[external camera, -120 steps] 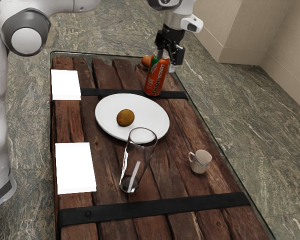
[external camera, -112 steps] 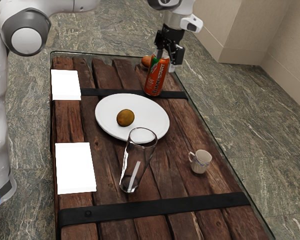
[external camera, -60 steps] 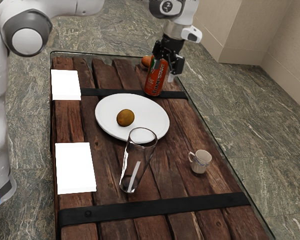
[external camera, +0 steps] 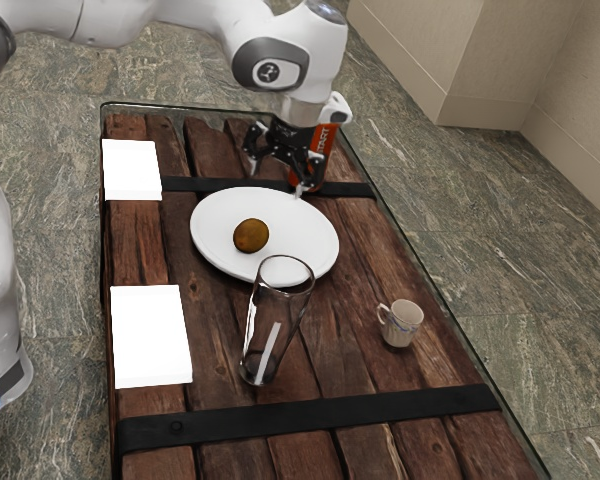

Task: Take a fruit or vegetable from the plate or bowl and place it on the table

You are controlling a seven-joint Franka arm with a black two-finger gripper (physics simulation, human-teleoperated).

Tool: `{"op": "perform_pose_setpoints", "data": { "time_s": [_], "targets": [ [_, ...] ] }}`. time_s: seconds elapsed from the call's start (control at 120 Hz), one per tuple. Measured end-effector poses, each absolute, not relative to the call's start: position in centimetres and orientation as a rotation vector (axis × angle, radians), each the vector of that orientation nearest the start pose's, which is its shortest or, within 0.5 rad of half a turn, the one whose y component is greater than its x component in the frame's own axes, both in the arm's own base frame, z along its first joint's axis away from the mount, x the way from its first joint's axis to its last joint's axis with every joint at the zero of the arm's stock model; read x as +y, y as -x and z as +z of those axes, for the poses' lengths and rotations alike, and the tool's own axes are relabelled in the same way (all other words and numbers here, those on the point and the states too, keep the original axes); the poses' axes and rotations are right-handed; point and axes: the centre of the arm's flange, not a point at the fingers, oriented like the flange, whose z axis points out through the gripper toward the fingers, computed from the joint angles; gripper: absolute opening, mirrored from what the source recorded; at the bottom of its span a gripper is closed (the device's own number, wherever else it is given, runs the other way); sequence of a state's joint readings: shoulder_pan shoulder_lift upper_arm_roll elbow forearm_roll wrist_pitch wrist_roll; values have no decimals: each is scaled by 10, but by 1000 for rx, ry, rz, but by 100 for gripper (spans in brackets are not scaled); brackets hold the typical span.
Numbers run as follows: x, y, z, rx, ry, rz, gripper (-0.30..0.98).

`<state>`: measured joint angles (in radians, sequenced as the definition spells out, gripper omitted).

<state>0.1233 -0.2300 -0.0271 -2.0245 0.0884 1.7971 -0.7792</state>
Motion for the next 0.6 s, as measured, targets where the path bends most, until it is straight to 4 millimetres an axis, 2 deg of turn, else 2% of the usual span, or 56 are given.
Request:
{"op": "perform_pose_setpoints", "data": {
  "time_s": [0.208, 0.4, 0.6],
  "targets": [
    [57, -491, 547, -1623, 2591, -116, 69],
    [63, -477, 503, -1866, 2434, -67, 69],
    [60, -476, 489, -2040, 2325, -61, 69]
  ]
}}
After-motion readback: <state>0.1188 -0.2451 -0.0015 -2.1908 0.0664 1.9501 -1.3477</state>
